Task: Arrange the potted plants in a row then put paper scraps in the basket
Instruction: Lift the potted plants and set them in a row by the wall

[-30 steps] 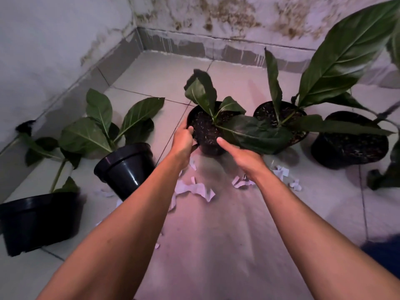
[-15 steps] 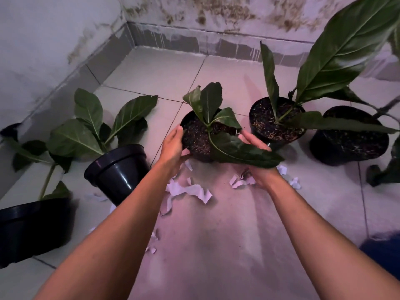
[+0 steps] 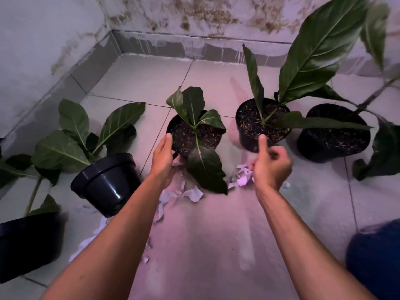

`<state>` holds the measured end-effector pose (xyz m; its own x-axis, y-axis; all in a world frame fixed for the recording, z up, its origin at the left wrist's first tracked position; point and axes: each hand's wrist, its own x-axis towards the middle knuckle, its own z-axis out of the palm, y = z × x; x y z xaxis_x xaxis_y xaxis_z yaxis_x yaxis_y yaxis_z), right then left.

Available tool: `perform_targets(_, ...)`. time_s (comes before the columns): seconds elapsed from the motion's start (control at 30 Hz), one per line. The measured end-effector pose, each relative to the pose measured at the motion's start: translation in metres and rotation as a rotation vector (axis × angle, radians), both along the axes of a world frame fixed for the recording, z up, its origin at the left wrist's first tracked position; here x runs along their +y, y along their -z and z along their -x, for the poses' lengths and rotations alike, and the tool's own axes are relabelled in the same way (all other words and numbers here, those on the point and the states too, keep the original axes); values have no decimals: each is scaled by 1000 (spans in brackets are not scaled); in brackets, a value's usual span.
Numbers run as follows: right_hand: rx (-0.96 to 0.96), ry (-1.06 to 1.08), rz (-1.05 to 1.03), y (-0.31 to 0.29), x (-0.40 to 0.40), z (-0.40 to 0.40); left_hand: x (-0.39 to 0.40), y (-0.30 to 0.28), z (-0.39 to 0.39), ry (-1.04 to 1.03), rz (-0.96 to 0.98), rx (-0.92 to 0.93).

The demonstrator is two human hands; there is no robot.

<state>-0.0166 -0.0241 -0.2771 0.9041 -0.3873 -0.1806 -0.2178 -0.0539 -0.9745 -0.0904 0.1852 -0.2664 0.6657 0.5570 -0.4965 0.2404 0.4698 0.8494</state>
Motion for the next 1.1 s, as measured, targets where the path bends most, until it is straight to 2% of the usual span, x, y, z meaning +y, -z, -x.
perform_targets(0.07,3,109,-16,1,-19,-10,-2,2,3,-25,35,-27)
perform_targets(0.23,197,-178,-460,0,-38,-38,-4,3,2,-67,33,-48)
perform_targets(0.33,231,-220,-567,-3,-33,-39,-7,0,-1,-80,7,-41)
perform_targets(0.57,229,-272,-526,-11,-22,-39,-12,4,-5,-118,36,-47)
perform_targets(1.1,186,-158,-485,-9,-15,-38,-20,6,-2,-241,20,-60)
